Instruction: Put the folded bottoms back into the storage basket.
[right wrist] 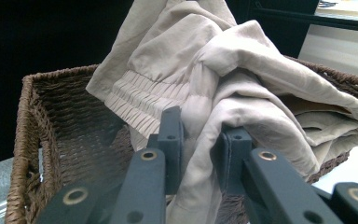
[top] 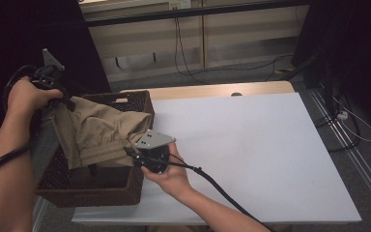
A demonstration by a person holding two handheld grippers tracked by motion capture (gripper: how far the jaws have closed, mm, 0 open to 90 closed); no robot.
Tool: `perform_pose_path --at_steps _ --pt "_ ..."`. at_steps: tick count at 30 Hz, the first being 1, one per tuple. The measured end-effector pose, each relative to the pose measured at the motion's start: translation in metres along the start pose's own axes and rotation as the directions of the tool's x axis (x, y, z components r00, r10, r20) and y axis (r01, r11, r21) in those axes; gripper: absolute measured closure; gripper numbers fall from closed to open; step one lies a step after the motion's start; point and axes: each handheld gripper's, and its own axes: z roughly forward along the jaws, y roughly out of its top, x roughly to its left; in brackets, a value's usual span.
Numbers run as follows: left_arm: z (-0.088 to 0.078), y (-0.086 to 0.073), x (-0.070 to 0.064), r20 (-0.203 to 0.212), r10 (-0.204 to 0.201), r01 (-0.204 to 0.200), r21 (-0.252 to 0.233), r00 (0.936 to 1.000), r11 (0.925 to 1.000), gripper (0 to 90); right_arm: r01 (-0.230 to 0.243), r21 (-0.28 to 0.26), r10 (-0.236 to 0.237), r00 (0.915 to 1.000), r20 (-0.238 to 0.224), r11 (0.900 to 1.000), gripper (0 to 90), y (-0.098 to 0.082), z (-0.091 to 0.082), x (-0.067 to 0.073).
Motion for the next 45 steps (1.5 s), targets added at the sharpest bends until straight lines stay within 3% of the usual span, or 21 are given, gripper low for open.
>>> perform_pose_path --at_steps 15,19,20,21,22,23,24,27,29,31,39,45 --pt "0.007 0.000 0.013 -0.001 -0.004 0.004 -0.007 1.0000 1.0000 85.5 -0.006 0.022 0.007 0.9997 -0.025 1.000 73.6 -0.004 0.014 -0.001" --pt "0.012 0.001 0.017 -0.009 0.003 -0.003 -0.034 1.0000 0.9994 85.3 -0.012 0.032 0.013 0.9994 -0.033 0.999 71.8 -0.005 0.019 -0.001" --pt "0.015 0.001 0.018 -0.019 0.002 -0.003 -0.049 0.9998 0.9988 84.6 -0.025 0.042 0.027 0.9989 -0.038 0.999 65.3 -0.007 0.022 -0.002" --pt "0.019 0.000 0.019 -0.046 0.000 -0.003 -0.061 0.9989 0.9981 81.3 -0.037 0.073 0.040 0.9985 -0.036 0.997 50.3 -0.009 0.026 -0.003" --pt "0.025 0.000 0.020 -0.077 0.006 -0.011 -0.062 0.9970 0.9980 69.6 -0.037 0.110 0.041 0.9987 -0.032 0.993 36.4 -0.013 0.029 -0.003" --pt "0.030 -0.002 0.021 -0.093 0.029 -0.037 -0.086 0.9952 0.9956 54.4 -0.024 0.135 0.029 0.9991 -0.032 0.991 34.3 -0.016 0.031 -0.003" --pt "0.034 -0.003 0.022 -0.094 0.060 -0.071 -0.114 0.9938 0.9909 42.9 0.005 0.119 -0.002 0.9996 -0.029 0.993 35.1 -0.019 0.029 -0.004" --pt "0.040 -0.006 0.021 -0.120 0.113 -0.131 -0.156 0.9864 0.9790 27.2 -0.015 0.111 0.017 0.9997 -0.017 0.994 26.4 -0.021 0.018 -0.008" --pt "0.039 -0.009 0.018 -0.108 0.118 -0.137 -0.194 0.9871 0.9713 21.8 -0.019 0.111 0.019 0.9998 -0.002 0.994 20.6 -0.020 0.012 -0.014" --pt "0.038 -0.012 0.015 -0.085 0.128 -0.143 -0.212 0.9882 0.9668 19.0 -0.024 0.095 0.022 0.9996 0.019 0.995 19.4 -0.018 0.004 -0.020" --pt "0.039 -0.021 0.007 -0.059 0.150 -0.160 -0.247 0.9869 0.9555 15.4 -0.028 0.053 0.026 0.9987 0.045 0.998 16.8 -0.010 -0.024 -0.036" --pt "0.040 -0.026 -0.004 -0.023 0.184 -0.182 -0.293 0.9827 0.9386 15.0 -0.014 0.057 0.011 0.9984 0.056 0.998 15.3 -0.011 -0.042 -0.047"
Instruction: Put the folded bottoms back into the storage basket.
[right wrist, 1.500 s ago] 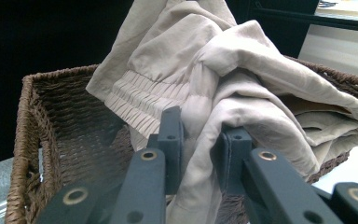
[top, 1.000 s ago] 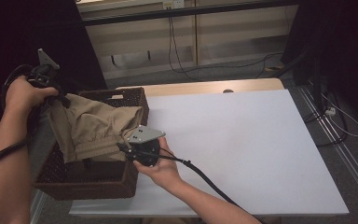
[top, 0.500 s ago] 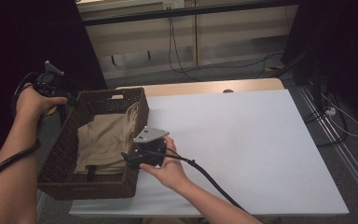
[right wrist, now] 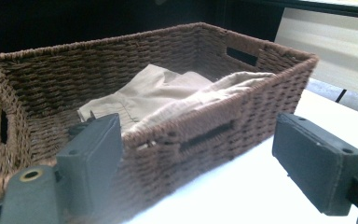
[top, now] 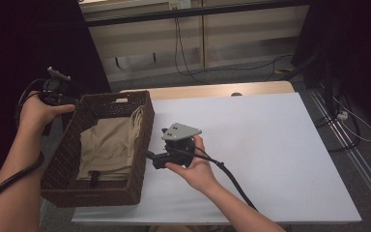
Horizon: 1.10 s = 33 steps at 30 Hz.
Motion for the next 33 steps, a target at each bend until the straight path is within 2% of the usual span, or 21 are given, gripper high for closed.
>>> perform_pose_path --at_steps 2,7,11,15,19,23,24,28,30,33 --pt "-0.001 -0.001 -0.006 0.018 0.020 -0.020 -0.016 0.9996 0.9997 14.7 0.005 0.010 -0.005 1.0000 -0.004 1.000 13.2 -0.002 -0.006 -0.005" --pt "-0.001 -0.004 -0.023 0.064 0.059 -0.053 -0.083 0.9962 0.9951 14.6 0.014 0.017 -0.015 0.9997 0.021 1.000 12.9 -0.009 -0.023 -0.017" --pt "-0.001 -0.008 -0.033 0.095 0.065 -0.050 -0.151 0.9934 0.9873 14.3 -0.005 0.019 0.005 0.9993 0.037 1.000 12.9 -0.017 -0.038 -0.027" --pt "0.001 -0.014 -0.044 0.110 0.089 -0.067 -0.192 0.9899 0.9791 14.2 -0.025 0.021 0.024 0.9985 0.049 0.999 12.9 -0.029 -0.052 -0.036" --pt "0.002 -0.020 -0.052 0.130 0.112 -0.079 -0.240 0.9851 0.9676 14.0 -0.040 0.033 0.038 0.9973 0.063 0.999 12.9 -0.042 -0.064 -0.044" --pt "0.006 -0.027 -0.058 0.132 0.122 -0.085 -0.260 0.9837 0.9618 14.1 -0.045 0.048 0.041 0.9964 0.075 0.998 12.9 -0.055 -0.076 -0.050" --pt "0.007 -0.029 -0.060 0.134 0.124 -0.084 -0.269 0.9831 0.9594 14.1 -0.048 0.050 0.044 0.9959 0.079 0.998 12.9 -0.058 -0.079 -0.052" --pt "0.007 -0.034 -0.066 0.148 0.116 -0.060 -0.338 0.9822 0.9393 14.1 -0.068 0.056 0.063 0.9940 0.090 0.996 13.0 -0.068 -0.087 -0.059" --pt "0.007 -0.037 -0.070 0.157 0.120 -0.055 -0.365 0.9803 0.9293 14.1 -0.063 0.070 0.056 0.9938 0.096 0.996 13.2 -0.072 -0.090 -0.061" --pt "0.009 -0.041 -0.077 0.164 0.136 -0.066 -0.375 0.9770 0.9248 14.0 -0.056 0.089 0.048 0.9950 0.088 0.994 13.0 -0.078 -0.093 -0.063"
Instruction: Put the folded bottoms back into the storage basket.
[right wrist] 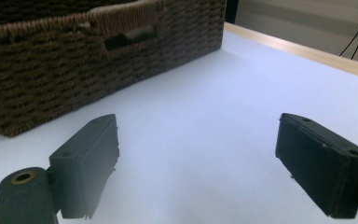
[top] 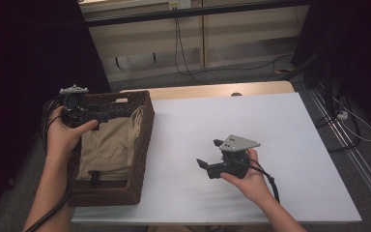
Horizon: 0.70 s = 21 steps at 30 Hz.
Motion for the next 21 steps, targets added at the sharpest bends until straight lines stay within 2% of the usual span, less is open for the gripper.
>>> perform_pose_path --at_steps 4,6,11,15,21 --pt "-0.001 -0.005 -0.006 0.018 0.022 -0.021 -0.034 0.9996 0.9992 14.0 0.015 0.019 -0.015 0.9999 -0.001 1.000 12.9 -0.007 -0.005 -0.002" --pt "-0.001 -0.009 -0.009 0.029 0.017 -0.016 -0.056 0.9994 0.9983 13.8 0.013 0.025 -0.013 0.9999 0.001 1.000 13.1 -0.010 -0.009 -0.004" --pt "-0.001 -0.019 -0.017 0.047 0.035 -0.030 -0.093 0.9983 0.9952 13.4 0.015 0.044 -0.015 0.9999 0.006 0.999 13.1 -0.018 -0.017 -0.010" --pt "-0.004 -0.025 -0.022 0.067 0.024 -0.014 -0.144 0.9975 0.9895 13.1 0.007 0.051 -0.007 0.9999 0.010 0.999 13.1 -0.023 -0.025 -0.015" --pt "-0.006 -0.032 -0.026 0.075 0.033 -0.019 -0.180 0.9966 0.9835 12.7 -0.002 0.050 0.001 0.9997 0.025 0.999 13.1 -0.029 -0.038 -0.024"
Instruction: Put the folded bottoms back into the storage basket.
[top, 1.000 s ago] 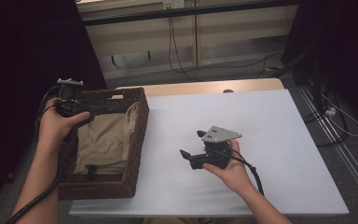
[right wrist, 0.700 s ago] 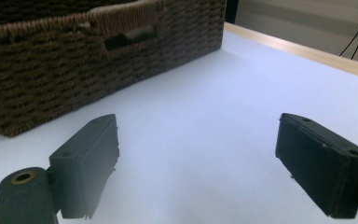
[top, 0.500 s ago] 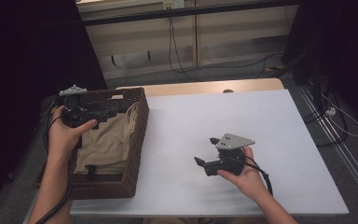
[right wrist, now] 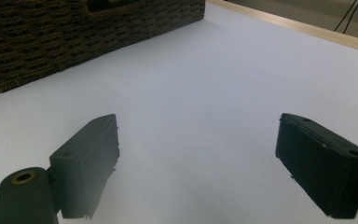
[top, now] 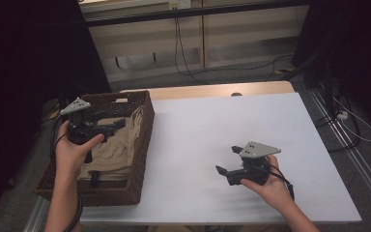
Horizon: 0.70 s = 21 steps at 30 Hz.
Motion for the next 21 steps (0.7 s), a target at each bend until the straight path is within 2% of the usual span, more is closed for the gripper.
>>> perform_pose_path --at_steps 8,16,18,21 --pt "-0.008 -0.006 -0.007 0.017 -0.015 0.017 -0.096 0.9997 0.9952 12.2 -0.013 0.005 0.013 0.9998 0.016 1.000 13.2 -0.010 -0.014 -0.010" --pt "-0.015 -0.007 -0.015 0.037 0.016 -0.011 -0.145 0.9992 0.9893 11.2 -0.027 0.014 0.026 0.9992 0.031 1.000 13.2 -0.019 -0.026 -0.017" --pt "-0.015 -0.010 -0.016 0.053 0.017 -0.008 -0.159 0.9984 0.9873 11.0 -0.029 0.017 0.028 0.9989 0.037 0.999 13.2 -0.022 -0.028 -0.019" --pt "-0.016 -0.016 -0.020 0.059 0.020 -0.008 -0.194 0.9981 0.9809 10.6 -0.031 0.026 0.030 0.9984 0.048 0.999 13.1 -0.027 -0.033 -0.022"
